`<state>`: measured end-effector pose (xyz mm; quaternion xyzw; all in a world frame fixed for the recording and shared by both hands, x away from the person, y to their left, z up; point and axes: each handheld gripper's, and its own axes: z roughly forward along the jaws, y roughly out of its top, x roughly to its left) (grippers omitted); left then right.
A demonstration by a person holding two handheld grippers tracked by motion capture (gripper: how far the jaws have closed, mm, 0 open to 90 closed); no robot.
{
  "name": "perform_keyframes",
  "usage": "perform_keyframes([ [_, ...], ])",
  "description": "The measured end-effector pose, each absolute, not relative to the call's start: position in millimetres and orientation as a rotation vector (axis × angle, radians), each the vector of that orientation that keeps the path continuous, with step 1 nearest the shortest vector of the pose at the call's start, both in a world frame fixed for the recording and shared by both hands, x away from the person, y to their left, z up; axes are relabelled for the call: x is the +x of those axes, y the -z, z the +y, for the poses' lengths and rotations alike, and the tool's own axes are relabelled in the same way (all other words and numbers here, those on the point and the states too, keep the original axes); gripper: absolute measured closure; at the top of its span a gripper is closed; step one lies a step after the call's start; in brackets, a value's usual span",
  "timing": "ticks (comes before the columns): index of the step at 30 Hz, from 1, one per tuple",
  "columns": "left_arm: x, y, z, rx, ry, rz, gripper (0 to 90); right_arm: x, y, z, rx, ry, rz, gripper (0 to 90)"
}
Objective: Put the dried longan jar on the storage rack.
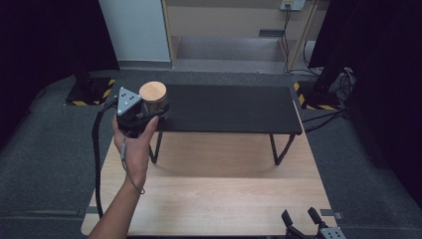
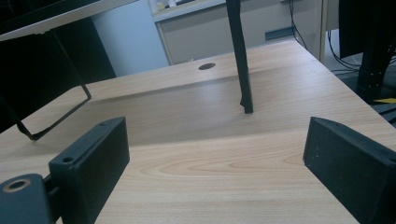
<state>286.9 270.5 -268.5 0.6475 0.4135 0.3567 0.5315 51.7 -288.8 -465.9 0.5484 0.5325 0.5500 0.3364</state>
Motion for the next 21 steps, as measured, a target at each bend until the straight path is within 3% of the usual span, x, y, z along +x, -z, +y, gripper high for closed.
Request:
perform_keyframes([
  [21,324.1,289.8,265.3,1.569,-0.831,1.038,24.4,49.7,465.3,-291.3,1.442,-1.415,1.379,7.3],
])
